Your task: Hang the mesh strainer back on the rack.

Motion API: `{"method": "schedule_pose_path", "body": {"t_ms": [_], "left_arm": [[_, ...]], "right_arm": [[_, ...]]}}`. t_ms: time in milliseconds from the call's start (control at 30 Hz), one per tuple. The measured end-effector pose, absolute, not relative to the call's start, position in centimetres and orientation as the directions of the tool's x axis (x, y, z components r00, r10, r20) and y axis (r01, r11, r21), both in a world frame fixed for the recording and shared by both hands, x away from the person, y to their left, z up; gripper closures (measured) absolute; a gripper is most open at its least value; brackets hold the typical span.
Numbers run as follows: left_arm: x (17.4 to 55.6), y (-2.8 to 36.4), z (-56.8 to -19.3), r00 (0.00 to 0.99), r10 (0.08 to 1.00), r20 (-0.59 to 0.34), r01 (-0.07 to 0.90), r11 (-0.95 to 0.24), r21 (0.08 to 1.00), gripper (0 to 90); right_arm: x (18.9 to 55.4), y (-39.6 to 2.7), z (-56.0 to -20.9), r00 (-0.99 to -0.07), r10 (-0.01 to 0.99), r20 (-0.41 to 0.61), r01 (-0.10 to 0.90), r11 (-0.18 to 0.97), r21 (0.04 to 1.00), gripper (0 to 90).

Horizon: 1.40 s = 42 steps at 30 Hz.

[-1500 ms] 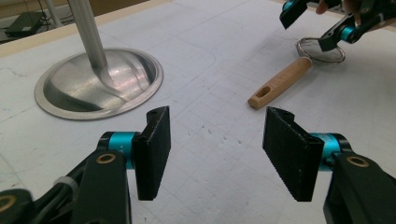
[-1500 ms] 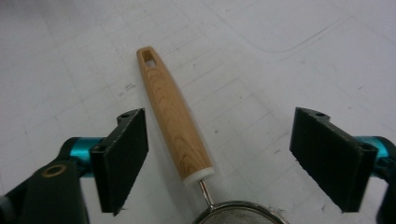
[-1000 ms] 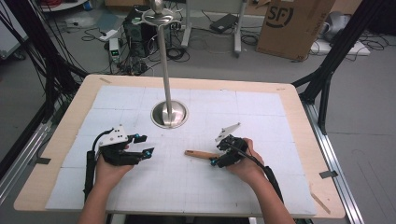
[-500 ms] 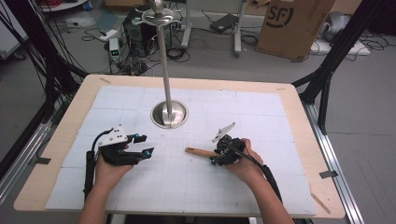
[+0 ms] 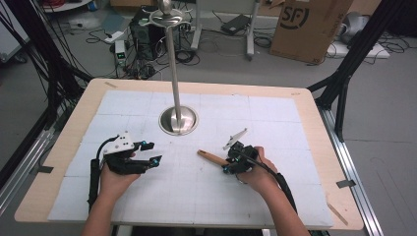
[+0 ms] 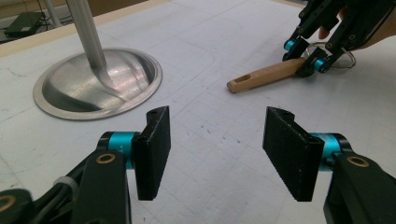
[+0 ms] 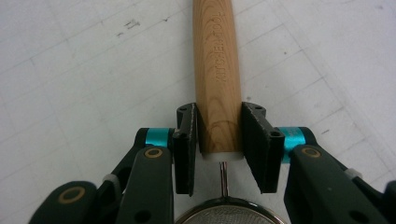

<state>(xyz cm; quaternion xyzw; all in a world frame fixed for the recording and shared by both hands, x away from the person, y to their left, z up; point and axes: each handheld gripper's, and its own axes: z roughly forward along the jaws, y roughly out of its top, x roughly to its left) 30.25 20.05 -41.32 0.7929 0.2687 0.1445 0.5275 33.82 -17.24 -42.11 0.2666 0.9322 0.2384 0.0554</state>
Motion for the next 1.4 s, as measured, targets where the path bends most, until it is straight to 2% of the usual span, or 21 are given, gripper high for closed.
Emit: {"method": "schedule_pose_path", "body": {"t_ms": [333,567,733,1067,1400], "left_arm": [[30.2,19.8,-41.3,0.816,0.575,-0.060,0.275,-0.295,0.915,42.1],[30.2,19.8,-41.3,0.816,0.574,-0.062,0.275,-0.293,0.916,42.2],[30.2,19.9,-41.3,0.816,0.575,-0.059,0.272,-0.293,0.916,42.1],[30.1,20.1,-41.2,0.819,0.571,-0.062,0.272,-0.291,0.917,43.9],[30.1,20.0,-41.1,0.824,0.562,-0.075,0.268,-0.270,0.925,43.6]], "right_arm": [[34.2,-16.2,-41.7,-0.854,0.520,0.006,0.479,0.784,0.395,67.2],[34.1,-16.0,-41.7,-0.858,0.513,-0.019,0.467,0.795,0.388,68.5],[33.8,-16.6,-41.6,-0.847,0.532,0.004,0.477,0.755,0.449,68.6],[33.8,-18.4,-38.6,-0.825,0.563,0.042,0.456,0.621,0.637,68.6],[33.8,-19.2,-36.0,-0.819,0.571,0.059,0.426,0.536,0.729,68.6]]}}
